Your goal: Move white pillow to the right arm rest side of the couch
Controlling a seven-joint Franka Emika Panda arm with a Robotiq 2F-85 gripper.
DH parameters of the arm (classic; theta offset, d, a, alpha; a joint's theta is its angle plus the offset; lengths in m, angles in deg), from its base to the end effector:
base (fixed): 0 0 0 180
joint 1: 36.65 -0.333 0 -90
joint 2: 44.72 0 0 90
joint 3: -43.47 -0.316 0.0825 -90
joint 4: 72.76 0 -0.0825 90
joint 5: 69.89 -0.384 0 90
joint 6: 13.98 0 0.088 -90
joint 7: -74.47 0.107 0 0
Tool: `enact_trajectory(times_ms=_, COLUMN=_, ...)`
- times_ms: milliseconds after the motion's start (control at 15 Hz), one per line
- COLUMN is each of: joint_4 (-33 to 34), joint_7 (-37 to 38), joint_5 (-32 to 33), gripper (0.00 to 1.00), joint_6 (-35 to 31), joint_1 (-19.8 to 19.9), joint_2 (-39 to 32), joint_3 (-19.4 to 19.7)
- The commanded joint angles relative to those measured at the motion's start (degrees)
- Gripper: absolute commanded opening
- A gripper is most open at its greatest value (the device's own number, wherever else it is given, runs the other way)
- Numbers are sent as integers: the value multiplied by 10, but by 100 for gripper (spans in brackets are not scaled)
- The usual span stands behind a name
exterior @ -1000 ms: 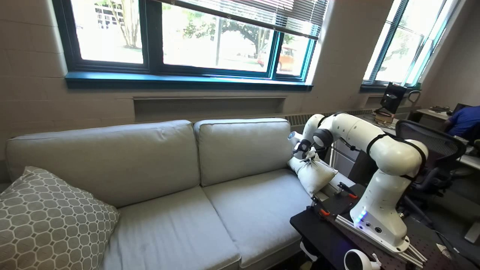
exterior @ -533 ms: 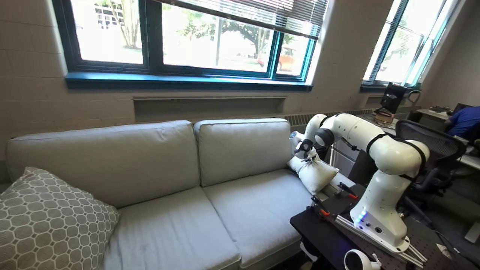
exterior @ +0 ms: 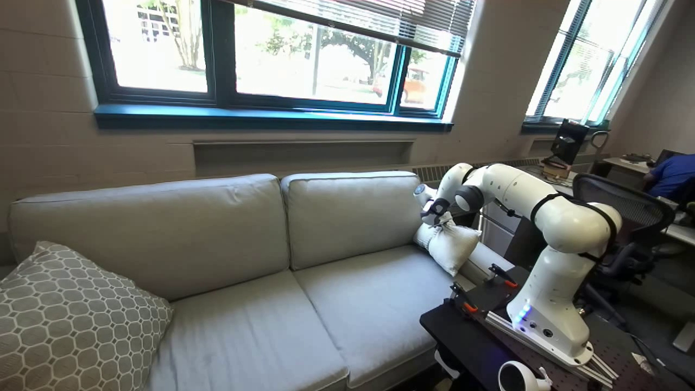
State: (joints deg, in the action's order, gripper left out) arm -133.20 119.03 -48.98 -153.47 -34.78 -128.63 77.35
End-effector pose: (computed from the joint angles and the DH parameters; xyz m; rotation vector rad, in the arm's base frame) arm 0.6741 -0.3003 -0.0089 2.2196 -0.6921 0.1603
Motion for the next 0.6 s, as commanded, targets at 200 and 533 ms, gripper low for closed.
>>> enact_trajectory(times_ms=200, joint_4=27, joint_7=-21, joint_5=18, gripper=3, joint_6=16, joint_1=22, joint_2=0, joint_3=-8)
enact_trajectory(times_ms=533, joint_4=28, joint_7=-35, joint_5=17, gripper=36, joint_6=22, joint_1=27, joint_2=0, joint_3=-7)
